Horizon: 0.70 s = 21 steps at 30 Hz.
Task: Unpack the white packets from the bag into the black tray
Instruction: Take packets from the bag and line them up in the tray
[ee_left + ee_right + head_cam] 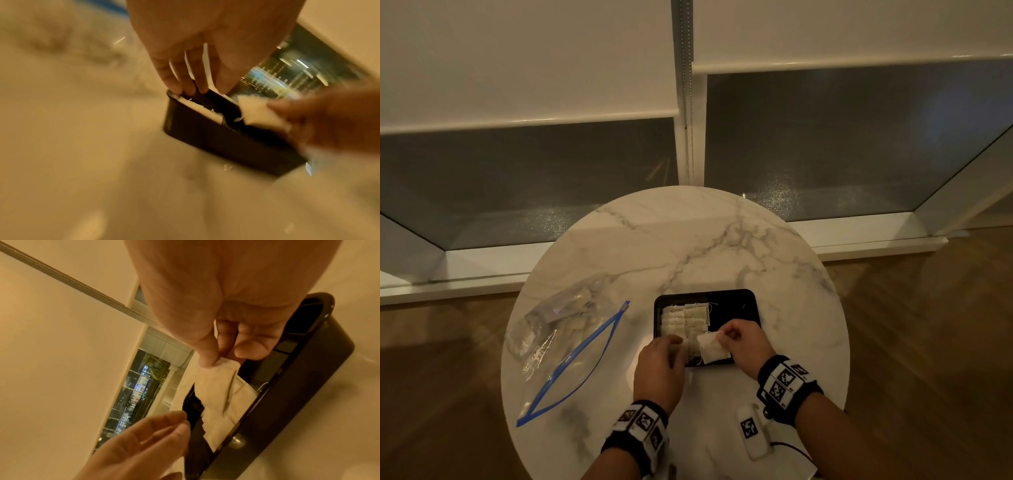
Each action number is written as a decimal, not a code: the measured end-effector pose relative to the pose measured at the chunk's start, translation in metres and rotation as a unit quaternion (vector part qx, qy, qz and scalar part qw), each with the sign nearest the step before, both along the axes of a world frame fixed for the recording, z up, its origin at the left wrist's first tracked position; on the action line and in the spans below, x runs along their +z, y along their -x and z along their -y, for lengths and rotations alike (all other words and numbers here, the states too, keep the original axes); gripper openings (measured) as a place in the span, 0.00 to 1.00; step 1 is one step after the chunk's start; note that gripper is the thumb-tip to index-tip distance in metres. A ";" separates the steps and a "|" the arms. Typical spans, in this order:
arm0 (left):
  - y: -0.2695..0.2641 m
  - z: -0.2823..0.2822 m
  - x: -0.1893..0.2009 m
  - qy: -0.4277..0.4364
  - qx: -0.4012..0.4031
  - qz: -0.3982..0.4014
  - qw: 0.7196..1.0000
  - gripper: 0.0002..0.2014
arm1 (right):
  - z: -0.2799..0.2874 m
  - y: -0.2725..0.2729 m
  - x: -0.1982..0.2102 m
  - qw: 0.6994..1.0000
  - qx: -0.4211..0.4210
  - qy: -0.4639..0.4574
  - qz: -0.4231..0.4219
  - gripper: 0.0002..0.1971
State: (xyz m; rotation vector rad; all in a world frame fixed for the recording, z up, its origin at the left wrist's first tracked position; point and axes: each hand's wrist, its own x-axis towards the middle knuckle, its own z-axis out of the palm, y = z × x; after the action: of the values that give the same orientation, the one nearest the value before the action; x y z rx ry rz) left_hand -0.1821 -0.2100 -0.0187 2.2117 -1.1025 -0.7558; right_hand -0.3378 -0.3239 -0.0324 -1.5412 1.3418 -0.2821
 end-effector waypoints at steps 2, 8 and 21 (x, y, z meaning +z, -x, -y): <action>-0.003 -0.005 -0.011 -0.042 -0.124 0.145 0.981 0.16 | 0.002 -0.004 -0.005 1.000 -0.006 -0.007 -0.029 0.08; 0.001 -0.001 -0.010 -0.170 -0.216 0.191 0.942 0.21 | 0.003 -0.016 -0.011 0.997 -0.006 -0.033 -0.071 0.06; 0.000 0.001 -0.010 -0.197 -0.256 0.209 0.923 0.20 | 0.014 -0.024 -0.012 0.989 0.047 -0.015 -0.141 0.06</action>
State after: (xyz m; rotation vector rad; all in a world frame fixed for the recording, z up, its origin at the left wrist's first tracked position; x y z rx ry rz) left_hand -0.1825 -0.2107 -0.0290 2.5179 -1.9396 -0.7841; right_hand -0.3141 -0.3382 -0.0447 -1.6577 1.4772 0.0173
